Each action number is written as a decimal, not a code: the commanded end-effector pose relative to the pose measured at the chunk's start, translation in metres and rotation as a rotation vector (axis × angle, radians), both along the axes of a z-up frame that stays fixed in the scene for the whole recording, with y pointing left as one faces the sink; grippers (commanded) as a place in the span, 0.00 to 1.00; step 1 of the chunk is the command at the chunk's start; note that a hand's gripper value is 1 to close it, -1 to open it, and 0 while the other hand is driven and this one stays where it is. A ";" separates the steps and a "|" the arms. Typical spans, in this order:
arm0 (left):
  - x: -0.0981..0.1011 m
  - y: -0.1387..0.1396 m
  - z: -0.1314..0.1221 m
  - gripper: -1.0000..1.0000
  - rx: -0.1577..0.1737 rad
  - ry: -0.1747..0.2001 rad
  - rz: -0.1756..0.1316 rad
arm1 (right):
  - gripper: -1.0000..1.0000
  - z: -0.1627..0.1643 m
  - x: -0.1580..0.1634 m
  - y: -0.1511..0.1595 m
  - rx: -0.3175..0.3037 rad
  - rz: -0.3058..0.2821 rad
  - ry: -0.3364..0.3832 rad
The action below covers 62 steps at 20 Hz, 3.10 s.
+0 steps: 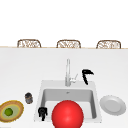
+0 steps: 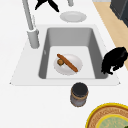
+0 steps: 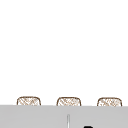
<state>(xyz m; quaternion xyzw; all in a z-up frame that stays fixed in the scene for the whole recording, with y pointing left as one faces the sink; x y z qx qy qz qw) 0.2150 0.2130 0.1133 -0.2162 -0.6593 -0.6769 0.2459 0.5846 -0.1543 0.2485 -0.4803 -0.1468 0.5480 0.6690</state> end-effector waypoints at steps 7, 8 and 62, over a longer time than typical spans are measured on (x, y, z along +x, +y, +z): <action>0.000 0.000 0.000 0.50 0.000 0.000 0.000 | 0.00 -0.006 -0.029 -0.013 0.106 0.171 0.006; 0.000 0.000 0.000 0.50 0.000 0.000 0.000 | 0.00 -0.007 -0.032 -0.014 0.118 0.187 0.007; 0.000 0.000 0.000 0.50 0.000 0.000 0.000 | 0.00 -0.306 -0.123 0.035 0.441 0.679 0.138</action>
